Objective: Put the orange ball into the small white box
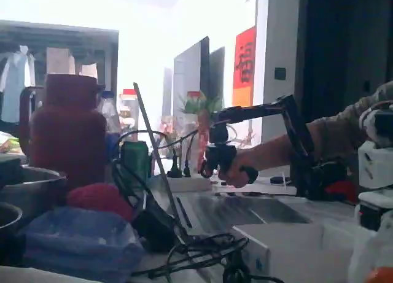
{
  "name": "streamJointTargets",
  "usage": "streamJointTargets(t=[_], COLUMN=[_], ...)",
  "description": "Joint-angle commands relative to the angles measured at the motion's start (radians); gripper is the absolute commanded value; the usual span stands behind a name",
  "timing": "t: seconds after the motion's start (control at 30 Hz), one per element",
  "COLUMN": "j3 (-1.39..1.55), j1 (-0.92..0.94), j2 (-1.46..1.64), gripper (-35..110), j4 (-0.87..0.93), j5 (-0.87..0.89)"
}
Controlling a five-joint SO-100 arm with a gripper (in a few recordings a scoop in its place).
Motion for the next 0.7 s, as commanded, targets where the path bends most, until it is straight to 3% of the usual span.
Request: streamJointTargets(t=[0.0, 0.33, 0.67], j3=[-0.009, 0.003, 0.003], j1=[-0.014, -0.015, -0.015], j2=[0.012, 0.012, 0.012], gripper=[30, 30, 14], j4=[0.000, 0.000, 0.000], j5=[-0.014, -0.014, -0.014])
